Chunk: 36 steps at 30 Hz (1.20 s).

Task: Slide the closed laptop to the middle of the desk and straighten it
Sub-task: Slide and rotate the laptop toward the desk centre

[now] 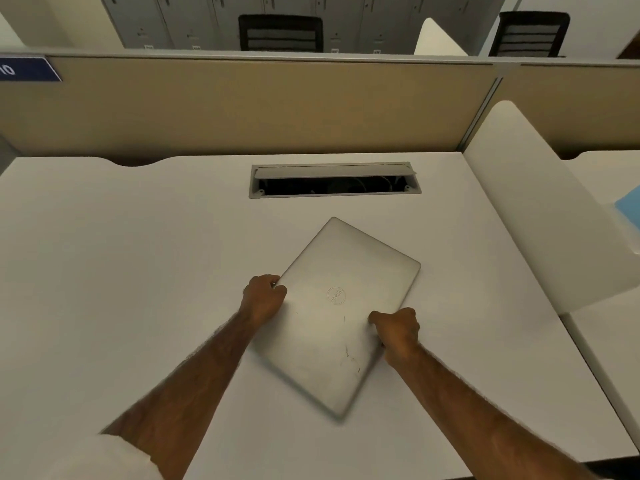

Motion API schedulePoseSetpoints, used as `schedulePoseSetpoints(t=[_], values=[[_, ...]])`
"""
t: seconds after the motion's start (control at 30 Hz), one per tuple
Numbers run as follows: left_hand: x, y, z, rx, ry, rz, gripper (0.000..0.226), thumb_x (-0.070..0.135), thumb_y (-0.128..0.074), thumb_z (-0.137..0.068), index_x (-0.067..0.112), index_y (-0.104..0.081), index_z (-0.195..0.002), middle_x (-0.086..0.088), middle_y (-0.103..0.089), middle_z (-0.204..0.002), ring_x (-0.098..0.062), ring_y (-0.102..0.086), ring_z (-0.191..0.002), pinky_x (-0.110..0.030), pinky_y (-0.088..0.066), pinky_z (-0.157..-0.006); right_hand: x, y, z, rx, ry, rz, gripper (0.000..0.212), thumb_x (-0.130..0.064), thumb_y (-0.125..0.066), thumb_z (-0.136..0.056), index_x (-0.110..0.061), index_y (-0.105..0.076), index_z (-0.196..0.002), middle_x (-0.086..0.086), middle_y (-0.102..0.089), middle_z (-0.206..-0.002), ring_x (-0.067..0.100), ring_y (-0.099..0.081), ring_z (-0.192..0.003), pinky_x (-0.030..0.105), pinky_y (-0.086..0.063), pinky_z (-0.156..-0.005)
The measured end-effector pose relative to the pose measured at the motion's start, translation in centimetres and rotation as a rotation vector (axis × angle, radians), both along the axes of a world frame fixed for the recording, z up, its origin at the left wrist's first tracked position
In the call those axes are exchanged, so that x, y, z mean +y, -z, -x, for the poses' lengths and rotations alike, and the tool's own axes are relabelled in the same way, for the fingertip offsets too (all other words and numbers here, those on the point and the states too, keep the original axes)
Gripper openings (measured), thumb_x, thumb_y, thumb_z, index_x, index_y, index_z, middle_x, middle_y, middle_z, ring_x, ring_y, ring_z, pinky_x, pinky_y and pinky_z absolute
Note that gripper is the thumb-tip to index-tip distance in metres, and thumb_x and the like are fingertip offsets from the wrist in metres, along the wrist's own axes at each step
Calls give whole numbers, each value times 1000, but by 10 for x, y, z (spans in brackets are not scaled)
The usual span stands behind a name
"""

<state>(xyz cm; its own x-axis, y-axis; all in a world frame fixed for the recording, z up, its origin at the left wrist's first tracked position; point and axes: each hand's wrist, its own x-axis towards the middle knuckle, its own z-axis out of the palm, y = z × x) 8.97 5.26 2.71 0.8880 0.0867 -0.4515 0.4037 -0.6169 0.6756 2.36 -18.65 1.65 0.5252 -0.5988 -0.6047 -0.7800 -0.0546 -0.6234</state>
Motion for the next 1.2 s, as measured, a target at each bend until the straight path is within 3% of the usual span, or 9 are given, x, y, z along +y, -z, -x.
schedulePoseSetpoints(t=[0.27, 0.33, 0.43, 0.5, 0.57, 0.63, 0.87, 1.0, 1.2], values=[[27, -2, 0, -26, -23, 19, 18, 19, -43, -70, 7, -56, -73, -11, -44, -74, -23, -37, -71, -33, -31, -67, 25, -4, -22, 10, -63, 40, 61, -16, -76, -76, 1, -50, -128, 22, -59, -131, 40, -64, -113, 48, -59, -95], [31, -1, 1, -20, -43, 25, 23, 17, -44, -73, -2, -57, -75, -11, -44, -74, -23, -37, -72, -33, -31, -66, 28, -4, -26, 21, -78, 56, 60, -17, -76, -77, 1, -51, -128, 22, -59, -131, 40, -64, -114, 48, -59, -95], [32, 0, 0, -6, -79, 1, 29, 22, -45, -71, -3, -58, -78, -17, -53, -77, -33, -48, -73, -39, -44, -66, 30, -2, -33, 24, -102, 73, 59, -18, -76, -77, 2, -54, -127, 23, -60, -130, 40, -65, -113, 48, -59, -94], [29, 5, -2, 1, -45, -34, 38, 20, -49, -83, -5, -66, -107, -29, -64, -109, -48, -60, -102, -50, -52, -91, 29, -1, -36, 15, -103, 74, 56, -18, -76, -76, 3, -56, -124, 23, -62, -128, 40, -66, -111, 48, -60, -93], [24, 11, -3, 19, 38, -119, 56, 19, -48, -95, 2, -47, -148, -24, -49, -147, -43, -45, -137, -48, -40, -114, 28, 2, -36, -5, -95, 61, 53, -17, -75, -76, 3, -58, -121, 23, -62, -126, 40, -66, -109, 46, -60, -91], [19, 13, -2, 2, 87, -164, 65, 20, -46, -97, 8, -29, -159, -18, -36, -158, -38, -34, -146, -45, -32, -118, 28, 7, -35, -30, -79, 40, 48, -16, -74, -76, 4, -59, -117, 24, -63, -124, 40, -67, -107, 43, -59, -86], [20, 9, -15, 27, -92, -46, 50, 18, -51, -93, 2, -55, -140, -22, -57, -142, -42, -53, -132, -47, -45, -111, 26, 15, -35, -75, -30, -2, 39, -18, -74, -74, 3, -61, -105, 17, -62, -108, 32, -61, -86, 35, -51, -70], [25, 2, -13, -3, -118, 17, 35, 16, -54, -81, 4, -73, -107, -16, -74, -104, -43, -68, -105, -42, -56, -92, 26, 19, -44, -87, -53, -21, 33, -19, -74, -73, 1, -59, -94, 12, -54, -92, 28, -54, -75, 32, -43, -62], [43, 6, -9, -9, -184, 35, 28, 9, -57, -84, 6, -76, -104, -16, -77, -101, -40, -71, -98, -44, -58, -91, 33, 22, -66, -117, -138, -11, 30, -20, -75, -71, -2, -56, -86, 9, -53, -84, 26, -55, -73, 33, -45, -62]])
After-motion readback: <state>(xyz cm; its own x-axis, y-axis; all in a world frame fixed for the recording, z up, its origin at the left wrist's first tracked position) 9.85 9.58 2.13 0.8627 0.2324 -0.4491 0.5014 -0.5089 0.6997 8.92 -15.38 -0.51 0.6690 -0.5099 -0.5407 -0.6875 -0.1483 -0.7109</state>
